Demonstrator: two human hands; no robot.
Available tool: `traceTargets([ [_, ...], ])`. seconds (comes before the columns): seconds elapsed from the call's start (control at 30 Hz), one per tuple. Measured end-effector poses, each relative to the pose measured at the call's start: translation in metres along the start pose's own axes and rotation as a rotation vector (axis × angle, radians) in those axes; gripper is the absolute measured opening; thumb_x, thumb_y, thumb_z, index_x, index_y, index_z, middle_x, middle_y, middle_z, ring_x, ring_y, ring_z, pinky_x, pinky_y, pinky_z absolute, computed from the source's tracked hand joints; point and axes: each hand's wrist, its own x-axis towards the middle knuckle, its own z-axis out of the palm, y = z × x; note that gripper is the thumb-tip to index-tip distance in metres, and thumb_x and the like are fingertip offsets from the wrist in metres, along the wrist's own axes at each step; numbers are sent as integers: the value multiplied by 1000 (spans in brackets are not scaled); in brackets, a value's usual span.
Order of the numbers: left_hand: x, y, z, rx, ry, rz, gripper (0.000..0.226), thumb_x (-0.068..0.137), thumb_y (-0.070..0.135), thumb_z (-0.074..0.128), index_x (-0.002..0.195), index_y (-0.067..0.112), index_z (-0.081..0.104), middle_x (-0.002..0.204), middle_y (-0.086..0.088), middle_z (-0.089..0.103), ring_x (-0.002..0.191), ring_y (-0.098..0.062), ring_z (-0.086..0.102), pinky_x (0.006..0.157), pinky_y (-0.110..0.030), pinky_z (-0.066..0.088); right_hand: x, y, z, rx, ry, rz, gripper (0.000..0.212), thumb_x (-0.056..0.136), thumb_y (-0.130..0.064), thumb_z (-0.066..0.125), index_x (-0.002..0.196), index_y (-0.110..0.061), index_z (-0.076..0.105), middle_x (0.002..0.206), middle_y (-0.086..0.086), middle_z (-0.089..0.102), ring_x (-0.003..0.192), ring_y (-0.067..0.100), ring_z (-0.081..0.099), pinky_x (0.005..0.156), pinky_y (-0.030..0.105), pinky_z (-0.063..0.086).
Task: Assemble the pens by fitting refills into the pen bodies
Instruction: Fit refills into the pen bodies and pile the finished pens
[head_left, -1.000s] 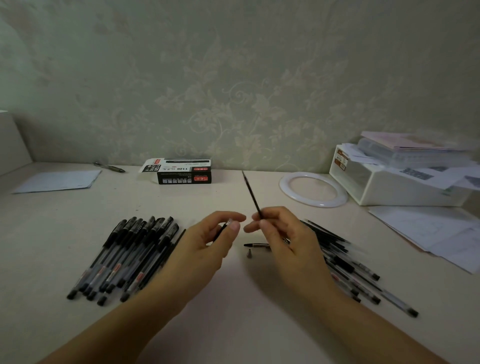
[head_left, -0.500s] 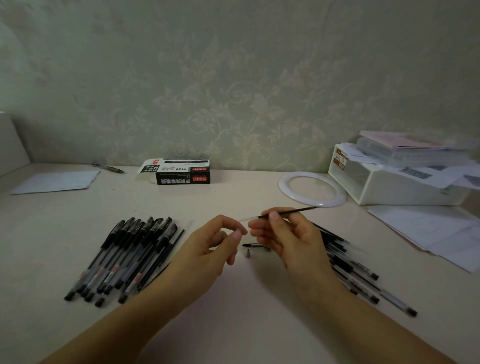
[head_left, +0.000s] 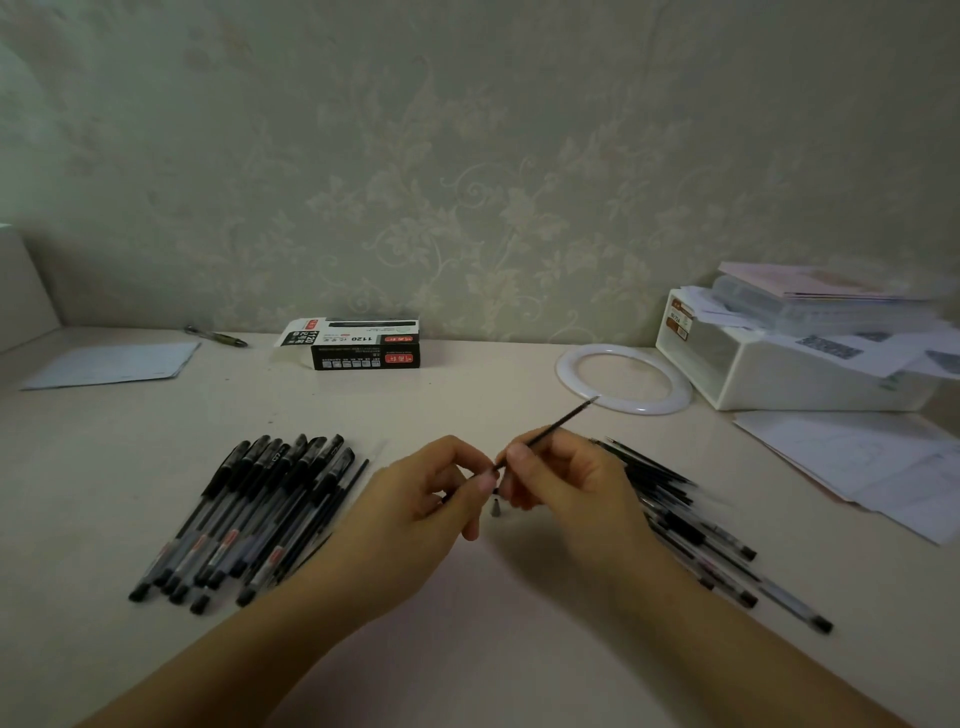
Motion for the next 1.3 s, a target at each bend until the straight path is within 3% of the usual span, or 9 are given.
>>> traceTargets([
  [0.1, 0, -1, 2, -13, -1, 16, 6, 95, 30, 53, 99, 34, 53, 72, 2, 67, 56, -13, 56, 51, -21, 42, -3, 0, 4, -132, -82, -22, 11, 93, -29, 64, 88, -24, 72, 72, -2, 71, 67, 9, 64, 63, 18, 50],
  [0.2, 1, -3, 0, -64, 37, -2, 15, 93, 34, 54, 107, 36, 48, 71, 5, 66, 55, -2, 56, 52, -16, 42, -5, 0, 3, -341, -94, -55, 24, 87, -57, 61, 95, -36, 68, 81, -4, 71, 74, 15, 66, 67, 24, 54],
  [0.3, 1, -3, -2, -90, 87, -4, 29, 83, 52, 50, 109, 39, 47, 70, 2, 65, 54, -4, 52, 54, -18, 44, -5, 0, -1, -447, -32, -93, 36, 81, -67, 58, 96, -36, 65, 84, -12, 67, 73, 5, 64, 64, 14, 50],
  [0.53, 2, 6, -4, -208, 191, 58, 26, 88, 42, 51, 112, 33, 51, 68, -3, 61, 52, -5, 44, 51, -19, 40, -5, 6, -3, -821, -82, -160, 24, 82, -46, 72, 102, -33, 67, 87, -15, 57, 80, 0, 52, 70, 10, 42],
  [0.7, 2, 12, -6, -349, 206, 95, 21, 93, 32, 48, 113, 27, 52, 65, -4, 58, 52, -7, 41, 48, -15, 36, -3, 10, -3, -887, -122, -226, 8, 85, -28, 73, 91, -22, 74, 79, -14, 53, 68, 0, 49, 67, 12, 38],
  [0.83, 2, 8, -6, -175, 193, 88, 19, 95, 37, 44, 111, 31, 51, 67, -2, 60, 52, -9, 41, 49, -18, 36, -3, 9, -5, -847, -110, -201, 5, 86, -25, 72, 89, -21, 75, 77, -12, 60, 70, 2, 53, 67, 11, 40],
  [1.0, 0, -3, -6, 354, 73, 81, 10, 97, 33, 46, 99, 36, 55, 72, 10, 57, 57, -2, 52, 53, -11, 38, 1, 5, -8, -305, 108, -62, 7, 86, -20, 73, 82, -25, 74, 78, -9, 73, 74, 4, 68, 70, 13, 50],
  [1.13, 0, -4, -5, 399, 52, 78, 10, 97, 28, 51, 99, 31, 61, 82, 19, 56, 75, 7, 54, 64, -5, 39, 3, 7, -10, -213, 72, -42, 13, 87, -15, 71, 87, -28, 75, 84, -8, 74, 81, 7, 70, 74, 16, 53],
  [1.3, 1, -2, -4, 365, 44, 102, 9, 96, 27, 54, 94, 32, 61, 75, 16, 56, 67, 4, 54, 59, -6, 38, 1, 10, -5, -252, -79, -64, 13, 89, -17, 69, 93, -27, 74, 90, -9, 75, 89, 8, 71, 80, 19, 53],
])
